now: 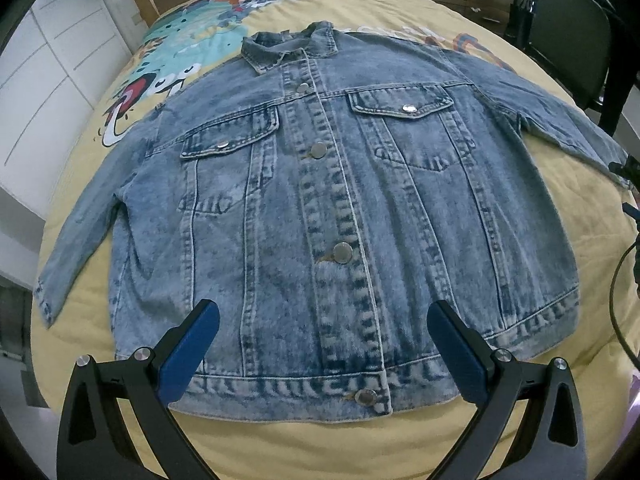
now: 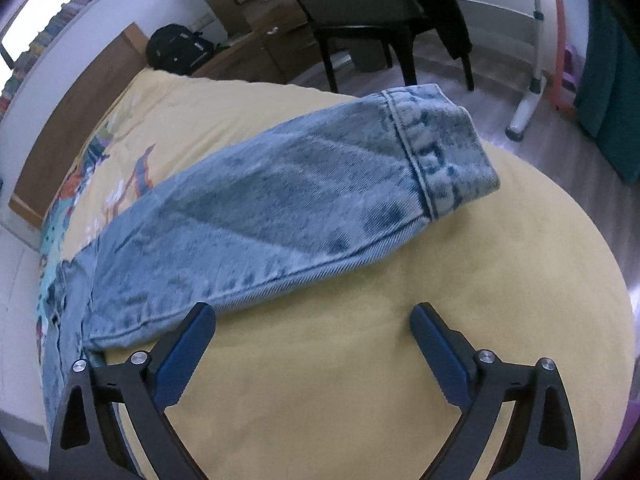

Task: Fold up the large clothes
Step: 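Close the right gripper on the denim sleeve cuff, then lift the cuff with the right gripper and carry it across the jacket front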

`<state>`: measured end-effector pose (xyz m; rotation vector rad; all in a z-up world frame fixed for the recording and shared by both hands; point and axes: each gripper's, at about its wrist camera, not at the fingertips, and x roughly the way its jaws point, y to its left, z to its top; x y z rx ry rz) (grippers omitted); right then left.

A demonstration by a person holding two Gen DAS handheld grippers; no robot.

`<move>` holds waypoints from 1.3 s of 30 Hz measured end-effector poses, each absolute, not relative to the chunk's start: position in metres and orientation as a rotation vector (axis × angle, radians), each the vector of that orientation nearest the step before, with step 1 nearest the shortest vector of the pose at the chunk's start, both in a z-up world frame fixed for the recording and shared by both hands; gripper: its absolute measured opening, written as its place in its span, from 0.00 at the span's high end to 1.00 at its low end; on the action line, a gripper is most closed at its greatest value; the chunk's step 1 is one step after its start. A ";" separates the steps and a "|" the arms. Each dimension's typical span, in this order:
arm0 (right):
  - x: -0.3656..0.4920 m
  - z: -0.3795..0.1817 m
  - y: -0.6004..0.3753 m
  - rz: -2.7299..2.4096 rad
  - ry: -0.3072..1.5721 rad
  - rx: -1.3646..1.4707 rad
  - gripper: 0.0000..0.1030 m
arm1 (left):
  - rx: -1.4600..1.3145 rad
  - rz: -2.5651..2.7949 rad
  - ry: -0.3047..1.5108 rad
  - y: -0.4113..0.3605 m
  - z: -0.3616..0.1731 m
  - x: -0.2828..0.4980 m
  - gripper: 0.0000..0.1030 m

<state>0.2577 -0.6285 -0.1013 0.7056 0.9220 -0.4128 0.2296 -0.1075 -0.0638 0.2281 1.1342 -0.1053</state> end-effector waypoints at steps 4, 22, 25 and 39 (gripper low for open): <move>0.262 -0.106 -0.639 -0.420 0.893 0.753 0.06 | 0.230 -0.104 1.129 -0.108 -0.065 0.232 0.01; 0.264 -0.118 -0.689 -0.458 0.787 0.933 0.62 | 0.239 -0.115 1.122 -0.110 -0.065 0.233 0.01; 0.264 -0.120 -0.693 -0.454 0.785 0.933 0.74 | 0.242 -0.116 1.121 -0.110 -0.065 0.233 0.01; 0.270 -0.099 -0.693 -0.435 0.745 0.895 0.93 | 0.220 -0.115 1.120 -0.098 -0.066 0.232 0.01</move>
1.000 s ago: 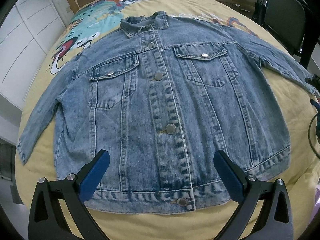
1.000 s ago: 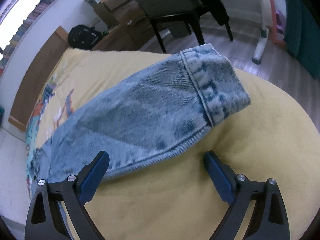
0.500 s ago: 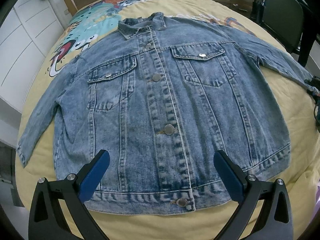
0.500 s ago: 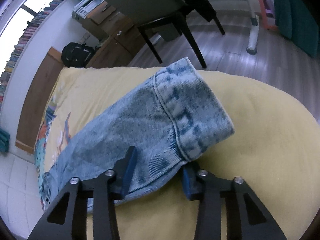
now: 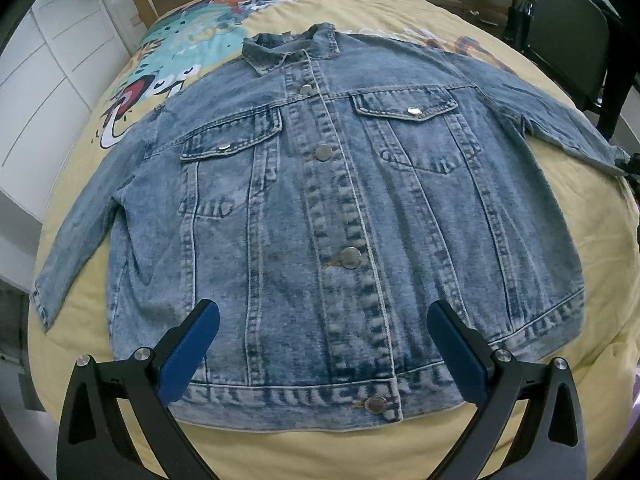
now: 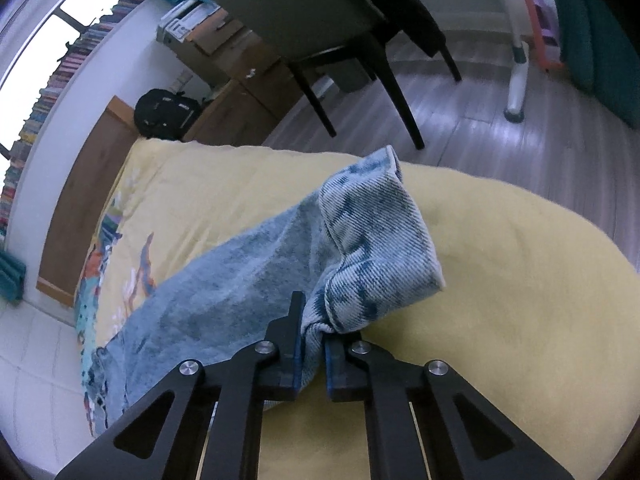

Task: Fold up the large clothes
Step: 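Lift the cuff with the right gripper and carry it across the jacket front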

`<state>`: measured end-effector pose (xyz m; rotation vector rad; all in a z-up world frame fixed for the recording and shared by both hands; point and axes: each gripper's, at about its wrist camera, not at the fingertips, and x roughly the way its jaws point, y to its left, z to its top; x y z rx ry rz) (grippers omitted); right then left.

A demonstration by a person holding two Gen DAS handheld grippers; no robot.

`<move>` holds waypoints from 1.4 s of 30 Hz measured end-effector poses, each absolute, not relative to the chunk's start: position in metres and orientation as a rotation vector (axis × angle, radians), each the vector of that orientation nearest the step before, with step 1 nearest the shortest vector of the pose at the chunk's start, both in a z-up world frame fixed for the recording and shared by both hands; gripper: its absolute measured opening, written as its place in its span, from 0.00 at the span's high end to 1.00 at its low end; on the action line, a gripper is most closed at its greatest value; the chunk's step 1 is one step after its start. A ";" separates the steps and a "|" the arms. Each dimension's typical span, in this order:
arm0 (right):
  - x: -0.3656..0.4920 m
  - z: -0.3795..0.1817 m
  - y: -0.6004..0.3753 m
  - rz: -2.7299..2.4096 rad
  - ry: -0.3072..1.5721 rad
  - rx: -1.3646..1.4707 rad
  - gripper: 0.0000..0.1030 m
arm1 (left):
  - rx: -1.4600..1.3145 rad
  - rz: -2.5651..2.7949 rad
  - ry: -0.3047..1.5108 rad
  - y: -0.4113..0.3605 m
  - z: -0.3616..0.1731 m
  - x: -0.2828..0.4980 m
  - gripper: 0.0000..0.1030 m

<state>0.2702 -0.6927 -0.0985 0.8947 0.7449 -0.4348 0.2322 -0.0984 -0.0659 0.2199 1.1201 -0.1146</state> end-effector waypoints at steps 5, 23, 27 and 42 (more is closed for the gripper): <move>0.281 -0.075 -0.680 -0.410 0.730 0.824 0.94 | 0.205 -0.110 1.114 -0.090 -0.064 0.232 0.01; 0.397 0.028 -0.521 -0.009 0.687 0.707 0.94 | 0.112 -0.071 1.095 -0.035 -0.039 0.226 0.01; 0.433 0.046 -0.452 0.112 0.701 0.667 0.95 | 0.091 -0.040 1.107 -0.010 -0.037 0.223 0.01; 0.491 0.042 -0.235 0.412 0.795 0.569 0.95 | -0.046 0.068 1.128 0.080 -0.042 0.209 0.01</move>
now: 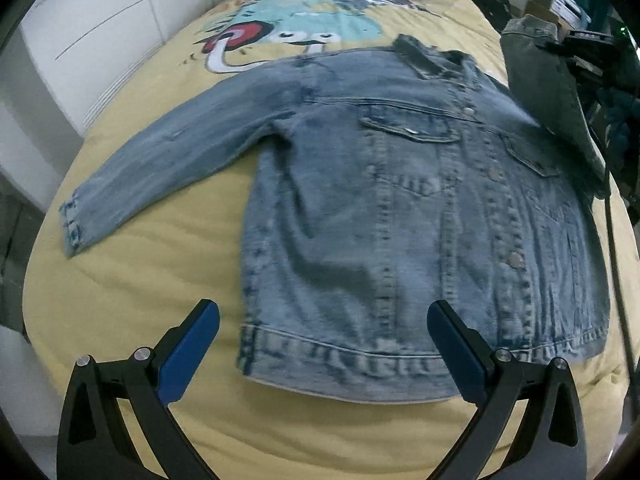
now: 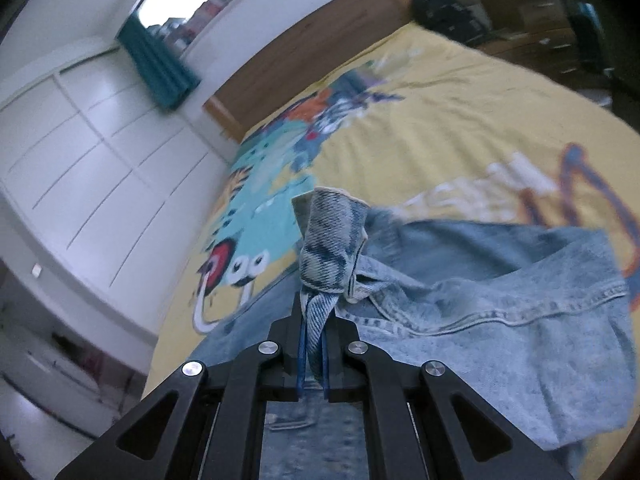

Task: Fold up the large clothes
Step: 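Lift the cuff with the right gripper and carry it across the jacket front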

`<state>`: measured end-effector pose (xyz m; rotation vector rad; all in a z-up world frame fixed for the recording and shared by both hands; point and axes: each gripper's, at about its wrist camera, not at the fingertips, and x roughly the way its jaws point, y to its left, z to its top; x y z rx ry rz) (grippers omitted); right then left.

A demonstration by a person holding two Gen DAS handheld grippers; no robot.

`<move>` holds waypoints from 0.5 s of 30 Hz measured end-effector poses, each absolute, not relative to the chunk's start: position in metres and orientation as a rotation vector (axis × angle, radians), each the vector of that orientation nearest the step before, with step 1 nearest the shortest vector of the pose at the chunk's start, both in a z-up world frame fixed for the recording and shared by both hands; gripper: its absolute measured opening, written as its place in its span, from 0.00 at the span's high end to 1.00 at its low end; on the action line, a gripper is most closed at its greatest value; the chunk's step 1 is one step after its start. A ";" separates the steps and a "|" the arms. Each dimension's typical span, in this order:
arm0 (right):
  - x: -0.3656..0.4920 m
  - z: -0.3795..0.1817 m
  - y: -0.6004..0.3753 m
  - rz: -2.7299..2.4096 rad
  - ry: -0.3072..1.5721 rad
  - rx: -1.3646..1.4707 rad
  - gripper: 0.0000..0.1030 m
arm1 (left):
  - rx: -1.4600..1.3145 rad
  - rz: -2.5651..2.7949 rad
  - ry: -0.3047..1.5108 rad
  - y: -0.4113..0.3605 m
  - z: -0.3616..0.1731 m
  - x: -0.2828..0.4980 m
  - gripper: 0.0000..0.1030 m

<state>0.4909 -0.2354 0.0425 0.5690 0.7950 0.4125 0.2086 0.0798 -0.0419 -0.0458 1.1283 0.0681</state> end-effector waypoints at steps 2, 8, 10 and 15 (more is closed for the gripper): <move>0.491 0.039 -0.213 0.440 0.803 0.557 0.95 | -0.062 0.085 1.130 0.089 -0.043 0.207 0.01; 0.484 0.020 -0.152 0.495 0.857 0.454 0.95 | -0.099 0.130 1.132 0.110 -0.046 0.204 0.01; 0.480 0.010 -0.137 0.510 0.880 0.404 0.95 | -0.101 0.148 1.127 0.115 -0.047 0.204 0.01; 0.469 -0.017 -0.102 0.539 0.935 0.296 0.95 | -0.112 0.187 1.119 0.121 -0.047 0.204 0.01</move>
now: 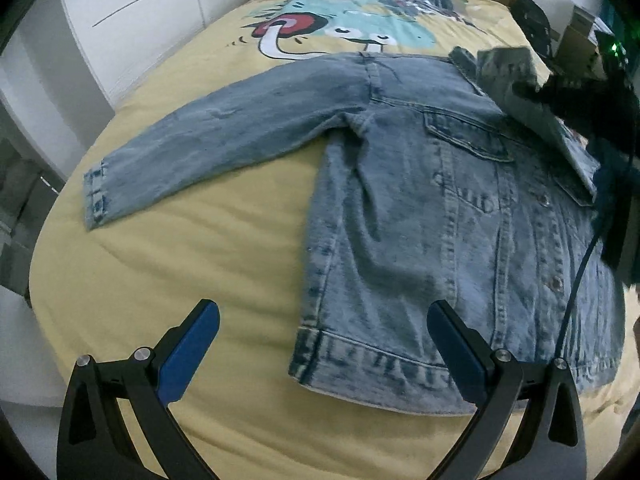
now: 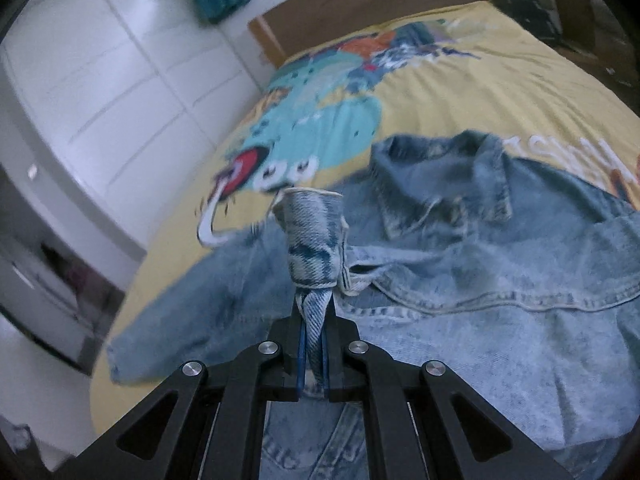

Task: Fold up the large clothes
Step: 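Lift the cuff with the right gripper and carry it across the jacket front, then lay the sleeve on the jacket and open the right gripper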

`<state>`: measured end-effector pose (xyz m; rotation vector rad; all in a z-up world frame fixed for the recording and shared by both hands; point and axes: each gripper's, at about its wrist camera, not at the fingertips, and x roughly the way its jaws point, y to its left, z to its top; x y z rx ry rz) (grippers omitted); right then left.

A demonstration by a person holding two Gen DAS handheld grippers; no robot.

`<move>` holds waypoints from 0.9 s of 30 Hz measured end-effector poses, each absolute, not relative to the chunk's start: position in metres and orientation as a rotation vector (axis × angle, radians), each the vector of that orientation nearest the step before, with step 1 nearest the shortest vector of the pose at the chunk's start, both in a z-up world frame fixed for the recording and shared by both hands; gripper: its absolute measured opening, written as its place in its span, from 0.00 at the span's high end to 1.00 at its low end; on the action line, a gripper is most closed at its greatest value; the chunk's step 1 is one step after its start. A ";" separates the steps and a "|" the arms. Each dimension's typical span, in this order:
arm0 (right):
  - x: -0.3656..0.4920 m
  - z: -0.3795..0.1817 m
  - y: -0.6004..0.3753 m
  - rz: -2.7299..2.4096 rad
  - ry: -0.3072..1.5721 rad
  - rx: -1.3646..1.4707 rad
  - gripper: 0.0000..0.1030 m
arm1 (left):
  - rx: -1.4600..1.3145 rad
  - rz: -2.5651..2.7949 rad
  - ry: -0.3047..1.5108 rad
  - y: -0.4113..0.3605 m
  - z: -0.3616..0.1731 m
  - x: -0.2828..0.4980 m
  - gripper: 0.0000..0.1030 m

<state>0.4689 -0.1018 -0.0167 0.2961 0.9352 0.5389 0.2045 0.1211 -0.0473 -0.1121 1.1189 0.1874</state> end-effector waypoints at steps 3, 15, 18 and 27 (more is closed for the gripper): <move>0.464 -0.033 -0.086 0.542 0.965 0.244 0.93 | -0.120 0.201 1.114 0.124 -0.048 0.205 0.01; 0.457 -0.079 -0.039 0.515 1.066 0.113 0.90 | -0.159 0.201 1.118 0.131 -0.044 0.205 0.01; 0.456 -0.087 -0.031 0.502 1.086 0.058 0.90 | -0.149 0.196 1.124 0.131 -0.042 0.205 0.01; 0.441 -0.069 -0.008 0.538 1.060 -0.093 0.57 | -0.196 0.174 1.140 0.135 -0.041 0.203 0.01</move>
